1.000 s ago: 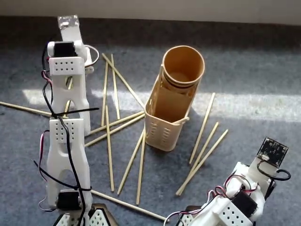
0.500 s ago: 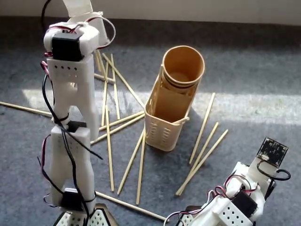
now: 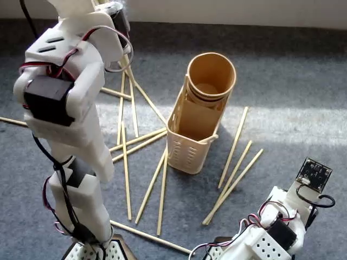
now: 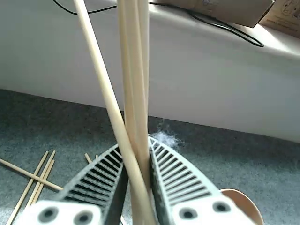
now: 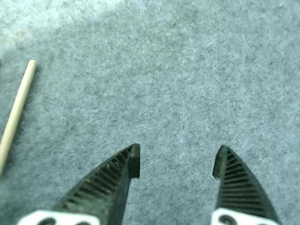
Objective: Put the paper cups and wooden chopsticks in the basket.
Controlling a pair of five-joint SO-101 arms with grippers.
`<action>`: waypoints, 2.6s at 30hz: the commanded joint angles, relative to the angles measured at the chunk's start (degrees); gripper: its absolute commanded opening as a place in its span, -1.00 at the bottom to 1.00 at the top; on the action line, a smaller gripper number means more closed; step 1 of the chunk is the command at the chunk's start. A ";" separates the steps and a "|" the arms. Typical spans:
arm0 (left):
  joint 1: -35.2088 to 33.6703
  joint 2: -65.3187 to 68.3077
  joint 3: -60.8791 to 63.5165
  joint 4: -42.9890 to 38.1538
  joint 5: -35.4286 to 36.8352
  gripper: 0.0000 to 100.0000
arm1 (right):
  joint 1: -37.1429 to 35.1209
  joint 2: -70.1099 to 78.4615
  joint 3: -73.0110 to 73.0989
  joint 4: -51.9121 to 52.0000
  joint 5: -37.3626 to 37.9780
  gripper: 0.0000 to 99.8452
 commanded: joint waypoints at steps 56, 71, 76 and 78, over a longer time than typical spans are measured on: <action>19.56 -55.52 111.34 -66.90 7.21 -0.99 | -0.57 0.40 7.43 0.31 -0.44 -0.49; 21.49 -53.76 106.07 -68.66 3.69 -0.99 | -0.57 0.40 7.43 0.31 -0.44 -0.49; 21.76 -53.67 97.89 -63.74 3.87 -0.99 | -0.57 0.40 7.43 0.31 -0.44 -0.49; 21.76 -53.67 95.52 -62.51 3.87 -0.99 | -0.57 0.40 7.43 0.31 -0.44 -0.49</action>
